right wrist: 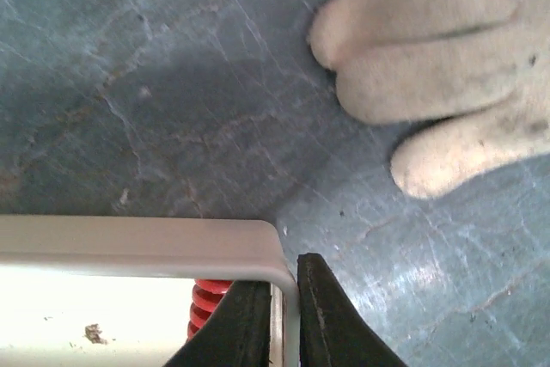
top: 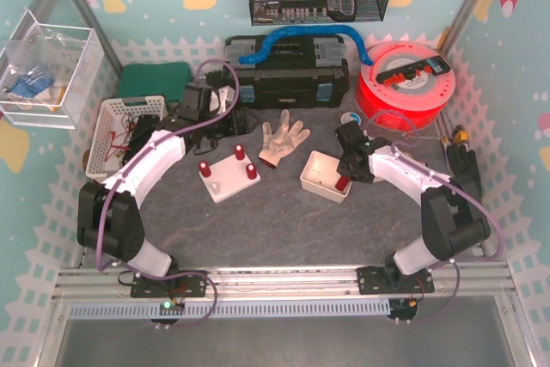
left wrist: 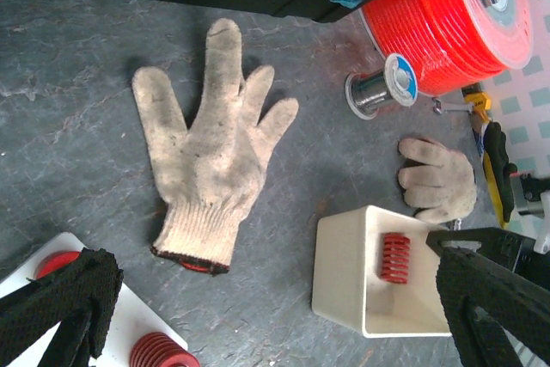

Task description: Install the large spring

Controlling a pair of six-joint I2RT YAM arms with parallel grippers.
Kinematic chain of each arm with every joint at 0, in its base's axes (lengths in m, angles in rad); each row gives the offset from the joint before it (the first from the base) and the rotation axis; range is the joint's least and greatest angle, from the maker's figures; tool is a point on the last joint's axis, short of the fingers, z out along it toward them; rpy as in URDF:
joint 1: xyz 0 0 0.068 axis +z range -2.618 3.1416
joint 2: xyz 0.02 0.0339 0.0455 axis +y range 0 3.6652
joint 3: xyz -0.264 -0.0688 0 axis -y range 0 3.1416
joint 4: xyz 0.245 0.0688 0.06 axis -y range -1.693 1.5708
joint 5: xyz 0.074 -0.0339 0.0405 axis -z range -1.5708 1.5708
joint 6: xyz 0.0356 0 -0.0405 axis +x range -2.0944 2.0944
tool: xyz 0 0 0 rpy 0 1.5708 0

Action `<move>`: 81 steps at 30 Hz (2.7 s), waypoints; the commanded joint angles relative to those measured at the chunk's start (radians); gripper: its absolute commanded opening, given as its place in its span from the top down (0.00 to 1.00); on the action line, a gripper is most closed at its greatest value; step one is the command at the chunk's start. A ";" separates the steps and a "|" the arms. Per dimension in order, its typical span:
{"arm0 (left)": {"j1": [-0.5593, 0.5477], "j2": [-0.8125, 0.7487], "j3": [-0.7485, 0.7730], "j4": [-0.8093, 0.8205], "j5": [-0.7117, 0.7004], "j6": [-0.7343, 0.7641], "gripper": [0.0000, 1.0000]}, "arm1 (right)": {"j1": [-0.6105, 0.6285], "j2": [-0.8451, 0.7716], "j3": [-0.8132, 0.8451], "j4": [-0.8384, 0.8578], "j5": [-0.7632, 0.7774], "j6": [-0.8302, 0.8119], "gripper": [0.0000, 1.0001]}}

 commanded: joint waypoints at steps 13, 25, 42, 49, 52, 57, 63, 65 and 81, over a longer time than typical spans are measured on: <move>-0.002 -0.019 0.042 0.025 -0.027 -0.009 0.01 | 0.020 0.032 0.295 -0.175 -0.028 0.016 0.54; 0.016 -0.056 0.048 0.018 -0.019 0.001 0.01 | 0.072 0.203 0.252 -0.052 -0.092 0.017 0.58; 0.027 -0.045 0.076 0.010 -0.036 0.002 0.01 | 0.093 0.306 0.321 -0.115 -0.055 0.071 0.52; 0.028 -0.029 0.087 0.013 -0.018 -0.004 0.01 | 0.105 0.314 0.413 -0.272 0.046 0.108 0.47; 0.028 -0.025 0.094 0.013 -0.017 -0.002 0.01 | 0.106 0.314 0.369 -0.281 0.043 0.123 0.45; 0.028 -0.018 0.101 0.015 -0.001 -0.002 0.01 | 0.106 0.311 0.317 -0.248 -0.002 0.134 0.47; 0.028 -0.018 0.100 0.015 0.003 -0.006 0.01 | 0.104 0.349 0.304 -0.220 -0.010 0.121 0.44; 0.028 -0.023 0.095 0.015 0.002 -0.006 0.01 | 0.104 0.365 0.285 -0.181 -0.023 0.111 0.44; 0.088 -0.062 0.033 0.003 -0.015 -0.029 0.01 | 0.104 0.333 0.243 -0.061 0.020 0.028 0.80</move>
